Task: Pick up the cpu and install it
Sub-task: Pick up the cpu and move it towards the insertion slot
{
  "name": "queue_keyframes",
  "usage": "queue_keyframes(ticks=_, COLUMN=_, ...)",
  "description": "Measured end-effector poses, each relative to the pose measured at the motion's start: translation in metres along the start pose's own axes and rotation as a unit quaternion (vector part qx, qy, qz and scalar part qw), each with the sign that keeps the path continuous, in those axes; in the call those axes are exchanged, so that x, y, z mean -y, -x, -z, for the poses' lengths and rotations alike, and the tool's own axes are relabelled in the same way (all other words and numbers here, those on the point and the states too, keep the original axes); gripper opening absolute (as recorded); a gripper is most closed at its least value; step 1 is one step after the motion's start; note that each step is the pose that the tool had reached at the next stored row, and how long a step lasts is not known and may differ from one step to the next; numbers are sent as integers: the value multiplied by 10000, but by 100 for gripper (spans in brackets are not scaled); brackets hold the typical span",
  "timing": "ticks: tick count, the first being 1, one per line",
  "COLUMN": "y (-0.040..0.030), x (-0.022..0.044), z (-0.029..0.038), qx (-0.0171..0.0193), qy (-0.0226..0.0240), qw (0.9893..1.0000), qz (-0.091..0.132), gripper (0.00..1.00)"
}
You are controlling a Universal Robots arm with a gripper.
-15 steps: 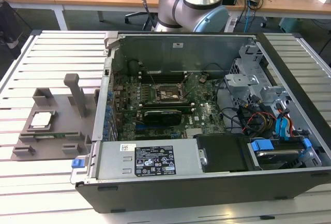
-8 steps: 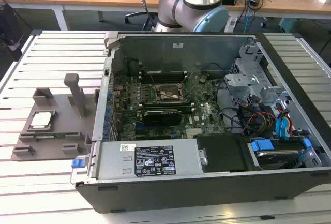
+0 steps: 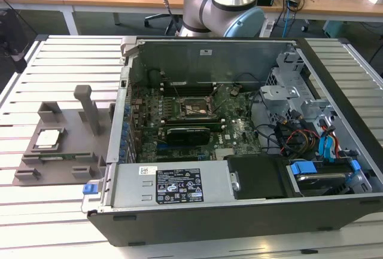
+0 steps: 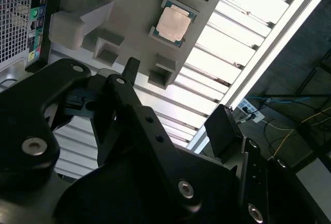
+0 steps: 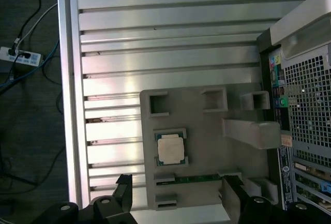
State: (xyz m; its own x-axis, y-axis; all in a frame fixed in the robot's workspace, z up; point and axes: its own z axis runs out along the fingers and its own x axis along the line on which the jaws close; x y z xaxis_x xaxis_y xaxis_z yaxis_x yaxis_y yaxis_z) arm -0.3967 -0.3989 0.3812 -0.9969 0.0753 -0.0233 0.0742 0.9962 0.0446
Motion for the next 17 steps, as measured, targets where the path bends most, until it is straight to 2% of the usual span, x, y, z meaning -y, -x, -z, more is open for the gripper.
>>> queue_keyframes(ticks=17, y=-2, x=4, z=-99, qx=0, qy=0, qw=10000, qz=0, gripper=78)
